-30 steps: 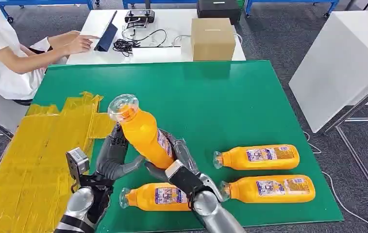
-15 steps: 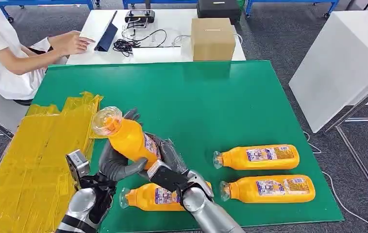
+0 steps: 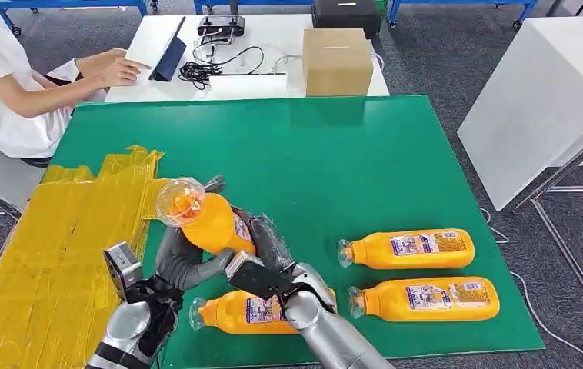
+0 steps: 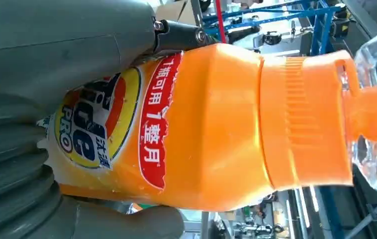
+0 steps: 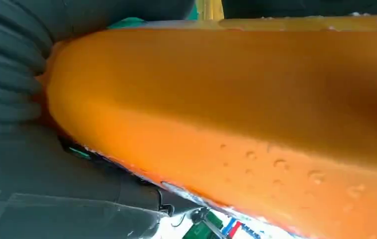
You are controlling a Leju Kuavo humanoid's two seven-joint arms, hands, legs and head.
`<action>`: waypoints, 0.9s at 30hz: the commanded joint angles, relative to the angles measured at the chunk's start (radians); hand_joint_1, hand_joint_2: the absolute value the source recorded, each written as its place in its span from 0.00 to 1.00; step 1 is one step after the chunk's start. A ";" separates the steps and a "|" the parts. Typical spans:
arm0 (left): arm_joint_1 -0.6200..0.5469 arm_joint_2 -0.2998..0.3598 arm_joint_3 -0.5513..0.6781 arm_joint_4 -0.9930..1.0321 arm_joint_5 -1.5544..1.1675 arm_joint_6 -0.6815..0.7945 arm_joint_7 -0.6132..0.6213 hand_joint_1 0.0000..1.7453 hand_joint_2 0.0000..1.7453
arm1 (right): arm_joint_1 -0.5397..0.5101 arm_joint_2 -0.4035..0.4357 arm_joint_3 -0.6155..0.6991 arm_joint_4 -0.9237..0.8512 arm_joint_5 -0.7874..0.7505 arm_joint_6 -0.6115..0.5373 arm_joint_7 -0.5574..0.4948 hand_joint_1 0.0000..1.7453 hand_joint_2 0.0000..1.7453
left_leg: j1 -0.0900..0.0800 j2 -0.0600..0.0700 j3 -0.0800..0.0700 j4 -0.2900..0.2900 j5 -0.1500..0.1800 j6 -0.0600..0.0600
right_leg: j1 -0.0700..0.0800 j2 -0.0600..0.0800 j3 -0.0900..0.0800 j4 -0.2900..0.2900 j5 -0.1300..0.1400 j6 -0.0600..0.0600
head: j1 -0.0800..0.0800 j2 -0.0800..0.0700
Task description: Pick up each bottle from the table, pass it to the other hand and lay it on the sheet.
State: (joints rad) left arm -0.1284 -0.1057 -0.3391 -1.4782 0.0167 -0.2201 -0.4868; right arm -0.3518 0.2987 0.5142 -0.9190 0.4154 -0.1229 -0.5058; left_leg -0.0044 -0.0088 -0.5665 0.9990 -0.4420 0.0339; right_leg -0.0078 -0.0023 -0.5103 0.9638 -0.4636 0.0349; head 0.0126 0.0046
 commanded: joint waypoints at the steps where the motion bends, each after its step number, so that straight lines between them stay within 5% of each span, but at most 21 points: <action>1: -0.041 -0.001 -0.104 0.063 0.020 -0.019 0.000 1.00 1.00 | -0.038 -0.001 0.075 0.075 0.014 0.005 0.023 1.00 1.00 | 0.002 -0.001 0.001 0.000 0.000 -0.002 | 0.001 -0.001 0.002 -0.001 0.000 -0.001 | 0.000 0.000; 17: -0.044 -0.018 -0.049 0.088 0.032 0.015 0.013 1.00 1.00 | 0.001 -0.012 0.074 0.005 -0.012 0.015 0.011 0.97 1.00 | 0.002 -0.001 0.001 0.000 -0.001 -0.002 | 0.002 -0.002 0.002 -0.002 0.000 -0.001 | 0.000 0.000; 18: -0.044 -0.019 -0.038 0.088 0.021 0.039 0.014 1.00 1.00 | 0.015 -0.014 0.067 -0.026 -0.027 0.015 0.002 0.21 1.00 | 0.002 -0.001 0.001 0.000 -0.001 -0.002 | 0.002 -0.001 0.003 -0.002 0.000 -0.001 | 0.000 0.000; 19: -0.044 -0.014 -0.025 0.081 0.000 0.077 0.011 1.00 1.00 | 0.036 -0.021 0.061 -0.074 -0.044 0.011 -0.012 0.00 1.00 | 0.002 -0.001 0.001 0.000 -0.001 -0.002 | 0.002 -0.002 0.003 -0.002 0.000 -0.001 | 0.000 0.000; 23: -0.042 0.017 0.063 0.036 -0.106 0.220 0.001 1.00 1.00 | 0.126 -0.100 0.050 -0.343 -0.064 0.010 0.007 0.00 1.00 | 0.002 -0.002 -0.001 0.001 0.000 -0.001 | 0.002 -0.003 0.001 -0.001 -0.001 0.000 | 0.000 0.000; 27: -0.044 0.042 0.159 0.001 -0.444 0.552 0.012 1.00 1.00 | 0.216 -0.156 -0.022 -0.565 -0.036 -0.063 0.020 0.00 1.00 | 0.001 -0.003 -0.002 0.000 0.000 -0.001 | 0.001 -0.003 0.000 -0.001 0.000 0.000 | 0.000 0.000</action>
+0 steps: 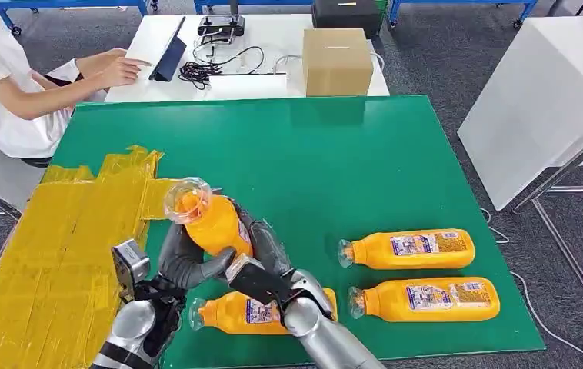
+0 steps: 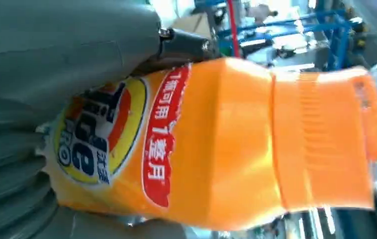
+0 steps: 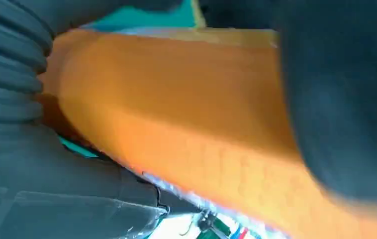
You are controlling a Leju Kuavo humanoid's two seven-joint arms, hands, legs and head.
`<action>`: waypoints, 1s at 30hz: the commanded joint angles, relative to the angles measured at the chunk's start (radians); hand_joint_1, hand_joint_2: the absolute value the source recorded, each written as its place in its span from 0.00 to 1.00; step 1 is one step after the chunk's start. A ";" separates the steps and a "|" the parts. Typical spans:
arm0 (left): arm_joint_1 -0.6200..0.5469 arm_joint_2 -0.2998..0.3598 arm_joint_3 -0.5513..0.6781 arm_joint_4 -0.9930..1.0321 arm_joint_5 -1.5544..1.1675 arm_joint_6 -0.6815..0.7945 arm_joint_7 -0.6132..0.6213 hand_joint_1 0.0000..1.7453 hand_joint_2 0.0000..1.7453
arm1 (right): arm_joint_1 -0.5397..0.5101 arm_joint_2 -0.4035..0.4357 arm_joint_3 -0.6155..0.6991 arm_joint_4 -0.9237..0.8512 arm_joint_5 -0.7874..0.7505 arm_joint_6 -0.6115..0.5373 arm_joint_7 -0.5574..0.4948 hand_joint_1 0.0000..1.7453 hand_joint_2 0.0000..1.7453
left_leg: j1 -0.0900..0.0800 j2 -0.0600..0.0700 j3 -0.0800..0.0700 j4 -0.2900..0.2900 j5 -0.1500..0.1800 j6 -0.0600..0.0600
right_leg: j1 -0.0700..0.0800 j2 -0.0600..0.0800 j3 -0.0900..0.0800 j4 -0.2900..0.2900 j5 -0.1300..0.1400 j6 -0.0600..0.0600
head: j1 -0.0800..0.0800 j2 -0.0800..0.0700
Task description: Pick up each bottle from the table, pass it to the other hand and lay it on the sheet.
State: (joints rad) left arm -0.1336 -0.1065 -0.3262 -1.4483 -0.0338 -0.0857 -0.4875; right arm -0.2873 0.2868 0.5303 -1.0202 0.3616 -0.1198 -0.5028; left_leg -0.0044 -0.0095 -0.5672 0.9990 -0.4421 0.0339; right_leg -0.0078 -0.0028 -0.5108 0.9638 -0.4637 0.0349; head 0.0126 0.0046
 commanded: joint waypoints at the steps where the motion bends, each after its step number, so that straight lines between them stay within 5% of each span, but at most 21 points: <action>1: -0.040 0.050 0.163 -0.036 -0.432 0.451 0.021 1.00 1.00 | 0.173 -0.155 -0.053 -0.507 0.029 -0.080 0.018 0.00 1.00 | 0.002 -0.002 0.000 0.001 -0.001 -0.002 | 0.002 -0.002 0.002 -0.001 -0.001 -0.001 | 0.000 0.000; 6: -0.039 0.054 0.179 -0.037 -0.471 0.476 0.033 1.00 1.00 | 0.192 -0.160 -0.066 -0.537 0.047 -0.095 0.017 0.00 1.00 | 0.001 -0.001 -0.001 0.000 0.000 -0.001 | 0.001 -0.002 0.000 -0.001 0.000 0.000 | 0.000 0.000; 15: -0.121 0.186 0.325 0.171 -1.196 0.718 0.360 1.00 1.00 | 0.299 -0.197 -0.177 -0.695 0.124 -0.182 0.011 0.00 1.00 | 0.001 -0.001 0.001 -0.001 0.000 -0.001 | 0.001 -0.001 0.001 -0.001 0.000 -0.001 | 0.000 0.000; 22: -0.254 0.264 0.340 0.489 -1.322 0.599 0.442 1.00 1.00 | 0.296 -0.208 -0.187 -0.689 0.138 -0.183 0.024 0.00 1.00 | 0.003 0.000 0.001 -0.001 0.001 -0.002 | 0.002 -0.001 0.002 -0.002 0.000 -0.001 | 0.000 0.000; 30: -0.312 0.239 0.354 0.861 -1.297 0.592 0.427 1.00 1.00 | 0.236 -0.241 -0.155 -0.561 0.172 -0.127 0.096 0.00 1.00 | 0.002 0.001 0.004 -0.003 0.001 -0.002 | 0.001 0.001 0.004 -0.003 0.001 0.000 | 0.000 0.000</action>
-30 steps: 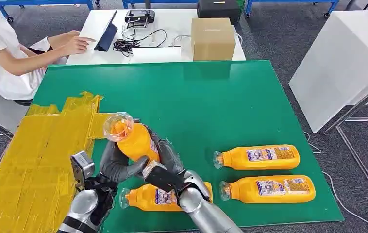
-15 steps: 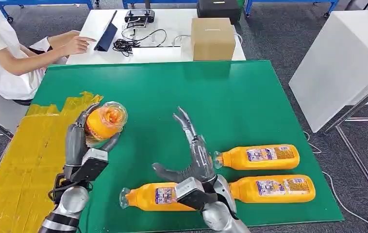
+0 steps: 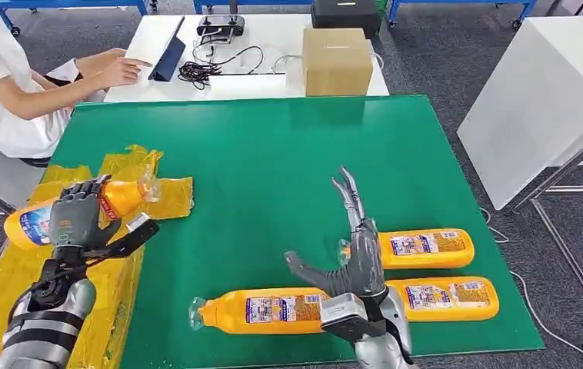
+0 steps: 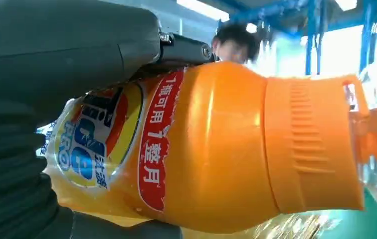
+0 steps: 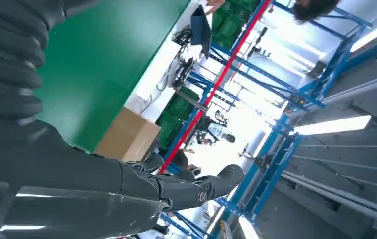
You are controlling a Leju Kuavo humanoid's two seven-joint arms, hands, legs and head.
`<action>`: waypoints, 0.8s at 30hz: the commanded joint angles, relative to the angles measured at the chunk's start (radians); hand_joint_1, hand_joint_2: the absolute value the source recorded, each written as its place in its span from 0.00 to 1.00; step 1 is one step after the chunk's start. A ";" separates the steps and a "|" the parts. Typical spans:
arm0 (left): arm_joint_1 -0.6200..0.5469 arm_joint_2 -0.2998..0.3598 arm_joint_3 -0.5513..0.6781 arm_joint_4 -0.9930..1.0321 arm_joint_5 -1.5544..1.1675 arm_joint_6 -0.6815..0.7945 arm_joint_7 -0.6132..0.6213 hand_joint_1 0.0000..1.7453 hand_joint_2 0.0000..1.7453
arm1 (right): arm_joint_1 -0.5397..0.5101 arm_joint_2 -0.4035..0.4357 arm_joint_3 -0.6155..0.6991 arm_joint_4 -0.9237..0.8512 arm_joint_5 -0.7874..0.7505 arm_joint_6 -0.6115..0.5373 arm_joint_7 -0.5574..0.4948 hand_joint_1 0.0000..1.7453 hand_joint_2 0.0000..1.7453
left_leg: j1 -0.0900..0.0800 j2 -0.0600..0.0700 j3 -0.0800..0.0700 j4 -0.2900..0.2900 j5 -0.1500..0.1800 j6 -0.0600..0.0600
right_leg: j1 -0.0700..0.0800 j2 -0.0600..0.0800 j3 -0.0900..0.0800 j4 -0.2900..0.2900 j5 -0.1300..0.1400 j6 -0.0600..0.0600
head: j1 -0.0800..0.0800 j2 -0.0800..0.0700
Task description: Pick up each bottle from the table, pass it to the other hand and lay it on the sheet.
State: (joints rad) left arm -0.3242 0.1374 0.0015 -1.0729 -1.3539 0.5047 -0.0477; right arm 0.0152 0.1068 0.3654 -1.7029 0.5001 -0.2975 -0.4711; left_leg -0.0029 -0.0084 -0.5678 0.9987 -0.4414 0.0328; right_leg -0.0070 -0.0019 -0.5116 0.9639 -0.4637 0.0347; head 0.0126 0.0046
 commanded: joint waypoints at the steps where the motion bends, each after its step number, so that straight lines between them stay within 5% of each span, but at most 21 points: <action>1: -0.120 -0.009 0.032 0.511 0.032 0.009 -0.021 1.00 1.00 | -0.080 -0.071 0.024 0.149 0.057 0.064 0.083 0.00 1.00 | 0.001 0.001 0.004 -0.002 0.000 -0.001 | 0.001 0.001 0.005 -0.003 0.001 0.000 | 0.000 0.000; 12: -0.105 -0.063 0.027 0.594 0.053 -0.017 -0.038 1.00 1.00 | -0.129 -0.089 0.089 0.255 0.133 0.097 0.137 0.00 1.00 | -0.001 0.000 0.006 -0.002 0.000 -0.001 | 0.000 0.000 0.006 -0.002 0.001 0.000 | 0.000 0.000; 13: -0.105 -0.080 0.027 0.611 0.059 -0.010 -0.044 0.04 1.00 | -0.143 -0.091 0.109 0.278 0.152 0.105 0.144 0.00 1.00 | 0.000 0.002 0.007 -0.004 0.001 -0.002 | 0.000 0.001 0.007 -0.004 0.002 -0.001 | 0.000 0.000; 24: -0.114 -0.087 0.023 0.621 0.059 0.000 -0.043 0.00 1.00 | -0.150 -0.096 0.126 0.286 0.160 0.108 0.146 0.00 1.00 | -0.002 -0.004 0.014 -0.003 0.001 -0.001 | -0.001 -0.003 0.014 -0.001 0.000 -0.001 | 0.000 0.000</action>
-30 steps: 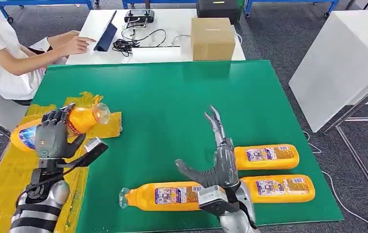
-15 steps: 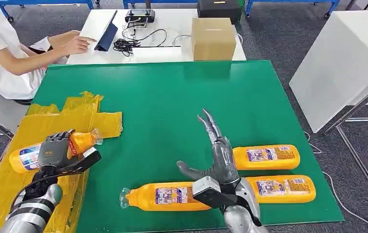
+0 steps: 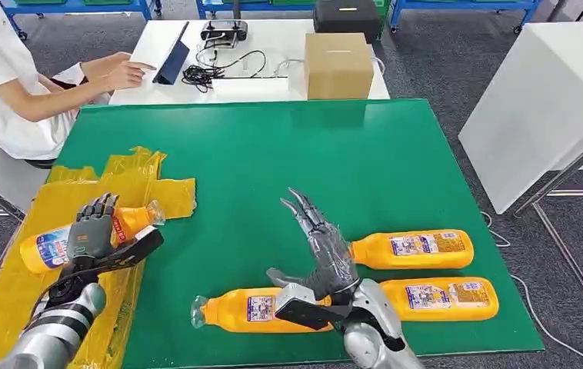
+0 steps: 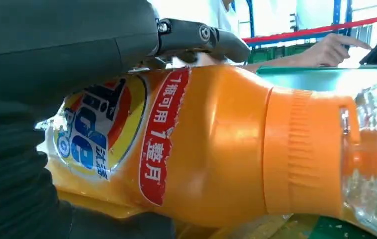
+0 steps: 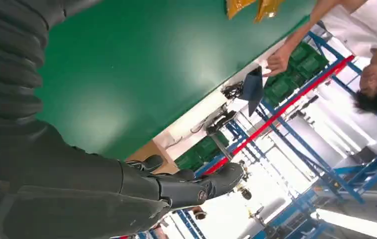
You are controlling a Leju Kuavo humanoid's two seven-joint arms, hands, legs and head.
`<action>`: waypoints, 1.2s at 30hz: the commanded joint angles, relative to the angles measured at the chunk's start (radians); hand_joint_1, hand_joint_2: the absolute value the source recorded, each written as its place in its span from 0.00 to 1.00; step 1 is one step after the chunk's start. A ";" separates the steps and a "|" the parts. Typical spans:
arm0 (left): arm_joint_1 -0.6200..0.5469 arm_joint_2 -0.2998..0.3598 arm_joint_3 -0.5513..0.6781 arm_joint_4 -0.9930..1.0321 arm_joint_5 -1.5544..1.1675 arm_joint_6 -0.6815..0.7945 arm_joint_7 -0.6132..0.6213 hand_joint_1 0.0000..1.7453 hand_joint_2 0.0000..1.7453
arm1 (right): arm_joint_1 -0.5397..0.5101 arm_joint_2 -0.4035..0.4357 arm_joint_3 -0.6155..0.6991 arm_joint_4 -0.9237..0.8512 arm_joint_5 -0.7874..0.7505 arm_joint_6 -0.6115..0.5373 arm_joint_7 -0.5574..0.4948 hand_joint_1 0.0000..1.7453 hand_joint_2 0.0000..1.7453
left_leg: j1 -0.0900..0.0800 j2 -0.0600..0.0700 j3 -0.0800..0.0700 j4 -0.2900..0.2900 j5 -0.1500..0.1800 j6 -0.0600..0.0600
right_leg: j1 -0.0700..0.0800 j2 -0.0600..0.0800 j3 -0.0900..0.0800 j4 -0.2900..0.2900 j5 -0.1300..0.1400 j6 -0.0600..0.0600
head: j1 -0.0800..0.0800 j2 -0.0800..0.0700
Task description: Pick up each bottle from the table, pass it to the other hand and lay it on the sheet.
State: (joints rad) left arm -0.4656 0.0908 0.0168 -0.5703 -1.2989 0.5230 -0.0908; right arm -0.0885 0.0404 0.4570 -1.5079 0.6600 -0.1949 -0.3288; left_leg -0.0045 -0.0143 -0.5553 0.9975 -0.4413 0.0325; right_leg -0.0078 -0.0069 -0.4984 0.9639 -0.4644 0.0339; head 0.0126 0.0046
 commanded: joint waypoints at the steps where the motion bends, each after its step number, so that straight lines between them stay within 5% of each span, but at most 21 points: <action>1: 0.028 -0.040 0.008 0.118 0.004 -0.019 0.000 0.00 1.00 | -0.047 -0.030 0.035 0.091 0.000 0.005 0.004 0.00 1.00 | 0.000 0.003 0.001 -0.002 0.001 -0.001 | 0.000 0.003 0.001 -0.003 0.002 0.000 | 0.000 0.000; 36: 0.028 -0.040 0.008 0.118 0.004 -0.019 0.000 0.00 1.00 | -0.047 -0.030 0.035 0.091 0.000 0.005 0.004 0.00 1.00 | 0.000 0.002 0.006 -0.001 0.001 -0.001 | 0.000 0.001 0.005 -0.001 0.001 0.000 | 0.000 0.000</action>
State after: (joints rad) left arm -0.4778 0.0809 0.0256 -0.5421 -1.2970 0.5230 -0.0912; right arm -0.0999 0.0313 0.4726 -1.4691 0.6611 -0.1949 -0.3288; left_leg -0.0049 -0.0152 -0.5502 0.9975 -0.4408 0.0320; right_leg -0.0083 -0.0078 -0.4930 0.9639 -0.4644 0.0339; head 0.0122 0.0046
